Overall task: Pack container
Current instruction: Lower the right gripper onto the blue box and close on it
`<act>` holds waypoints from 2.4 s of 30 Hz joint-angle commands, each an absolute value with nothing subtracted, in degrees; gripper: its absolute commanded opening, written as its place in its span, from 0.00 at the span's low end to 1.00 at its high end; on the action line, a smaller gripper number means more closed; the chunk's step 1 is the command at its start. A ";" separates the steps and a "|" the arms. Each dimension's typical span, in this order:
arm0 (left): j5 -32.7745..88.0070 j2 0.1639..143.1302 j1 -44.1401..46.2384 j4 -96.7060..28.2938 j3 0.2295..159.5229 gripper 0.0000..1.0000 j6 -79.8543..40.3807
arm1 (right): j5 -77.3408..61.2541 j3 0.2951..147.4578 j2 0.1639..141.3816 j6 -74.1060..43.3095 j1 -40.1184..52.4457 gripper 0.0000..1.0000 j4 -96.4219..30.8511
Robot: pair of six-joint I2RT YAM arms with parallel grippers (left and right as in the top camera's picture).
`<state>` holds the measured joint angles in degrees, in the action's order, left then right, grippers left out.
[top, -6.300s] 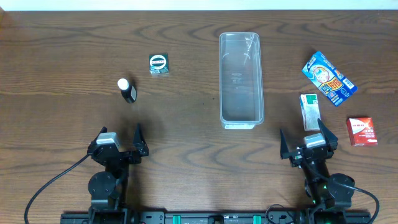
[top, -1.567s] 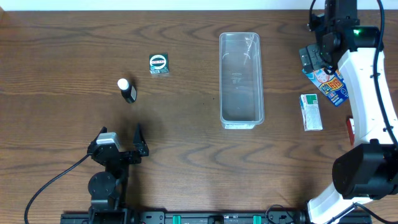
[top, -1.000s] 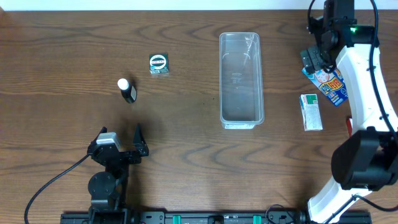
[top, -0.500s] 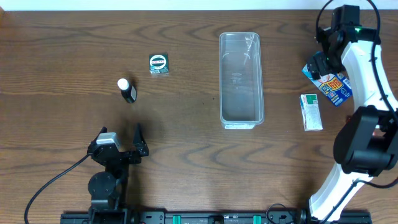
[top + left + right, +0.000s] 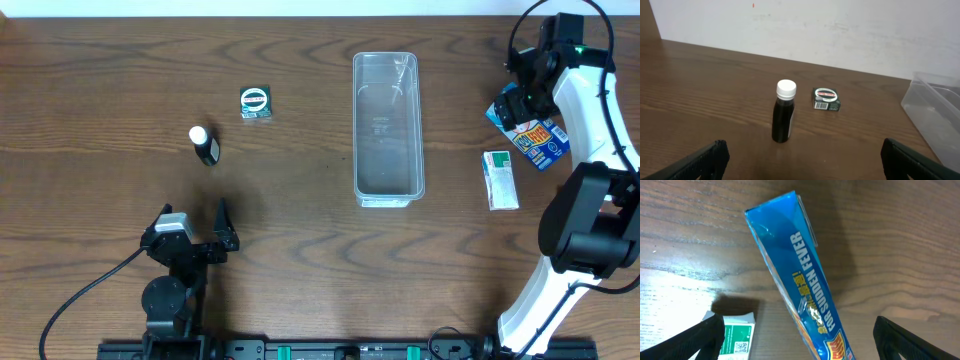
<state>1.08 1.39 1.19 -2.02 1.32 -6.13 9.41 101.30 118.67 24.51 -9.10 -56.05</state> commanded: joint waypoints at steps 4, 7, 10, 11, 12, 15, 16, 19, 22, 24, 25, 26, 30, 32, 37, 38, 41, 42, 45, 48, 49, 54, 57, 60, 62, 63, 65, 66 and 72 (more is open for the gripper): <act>-0.43 0.97 1.37 -4.23 0.23 0.98 -5.78 | 8.47 101.89 121.14 26.72 -10.11 0.94 -55.94; -0.43 0.97 1.37 -4.23 0.23 0.98 -5.78 | 8.75 101.89 121.86 26.70 -10.81 0.93 -55.90; -0.43 0.97 1.37 -4.23 0.23 0.98 -5.78 | 8.75 101.89 121.95 26.72 -11.51 0.93 -55.40; -0.43 0.97 1.37 -4.23 0.23 0.98 -5.78 | 8.78 101.89 121.95 26.72 -11.81 0.93 -55.20; -0.43 0.97 1.37 -4.23 0.23 0.98 -5.78 | 8.75 101.89 121.95 26.72 -12.08 0.93 -55.20; -0.43 0.97 1.37 -4.23 0.23 0.98 -5.78 | 8.47 101.89 121.97 26.70 -12.95 0.93 -55.31; -0.43 0.97 1.37 -4.23 0.23 0.98 -5.78 | 8.03 101.89 121.97 26.70 -13.28 0.93 -55.31; -0.43 0.97 1.37 -4.23 0.23 0.98 -5.78 | 5.74 101.89 121.97 26.70 -14.04 0.92 -55.51; -0.43 0.99 1.37 -4.23 0.23 0.98 -5.78 | 3.25 101.89 121.97 26.92 -14.31 0.91 -55.53; -0.43 0.97 1.37 -4.23 0.23 0.98 -5.78 | 2.94 101.89 121.97 27.09 -14.28 0.91 -55.55; -0.43 0.97 1.37 -4.23 0.23 0.98 -5.78 | 2.94 101.89 121.97 27.11 -14.28 0.91 -55.59; -0.43 0.97 1.37 -4.23 0.23 0.98 -5.78 | 2.94 101.89 121.97 27.14 -14.28 0.89 -55.59; -0.43 0.97 1.37 -4.23 0.23 0.98 -5.78 | 2.92 101.89 121.97 27.11 -14.28 0.84 -55.92; -0.43 0.97 1.37 -4.23 0.23 0.98 -5.78 | 2.94 101.89 121.97 27.09 -14.31 0.81 -55.94; -0.43 0.97 1.37 -4.23 0.23 0.98 -5.78 | 2.94 101.89 121.97 27.09 -14.31 0.76 -56.16; -0.43 0.97 1.37 -4.23 0.23 0.98 -5.78 | 2.94 101.89 121.97 27.09 -14.31 0.75 -56.18; -0.43 0.97 1.37 -4.23 0.23 0.98 -5.78 | 2.92 101.84 121.97 27.09 -14.31 0.75 -56.23; -0.43 0.99 1.37 -4.23 0.23 0.98 -5.78 | 2.92 101.71 121.97 27.09 -14.28 0.76 -56.21; -0.43 0.97 1.37 -4.23 0.23 0.98 -5.78 | 2.94 101.30 121.99 27.11 -14.31 0.76 -56.14; -0.43 0.97 1.37 -4.23 0.23 0.98 -5.78 | 2.92 101.12 122.02 27.11 -14.31 0.76 -56.10; -0.43 0.97 1.37 -4.23 0.23 0.98 -5.78 | 2.94 101.12 122.02 27.11 -14.31 0.76 -56.12; -0.43 0.97 1.37 -4.23 0.23 0.98 -5.78 | 2.90 101.12 122.02 27.51 -14.35 0.76 -56.07; -0.43 0.97 1.37 -4.23 0.23 0.98 -5.78 | 2.42 101.08 122.26 27.97 -14.35 0.76 -56.14; -0.43 0.97 1.37 -4.23 0.23 0.98 -5.78 | 2.07 101.06 122.89 27.97 -14.35 0.77 -56.29; -0.43 0.97 1.37 -4.23 0.23 0.98 -5.78 | 1.91 101.06 123.44 27.97 -14.35 0.77 -56.40; -0.43 0.97 1.37 -4.23 0.23 0.98 -5.78 | 1.89 101.06 123.68 27.97 -14.35 0.77 -56.42; -0.43 0.97 1.37 -4.23 0.23 0.98 -5.78 | 1.89 101.06 123.90 27.97 -14.35 0.77 -56.45; -0.43 0.97 1.37 -4.23 0.23 0.98 -5.78 | 1.89 101.06 123.90 27.97 -14.35 0.76 -56.40; -0.45 0.97 1.37 -4.23 0.23 0.98 -5.78 | 1.89 101.06 123.90 27.99 -14.35 0.66 -56.29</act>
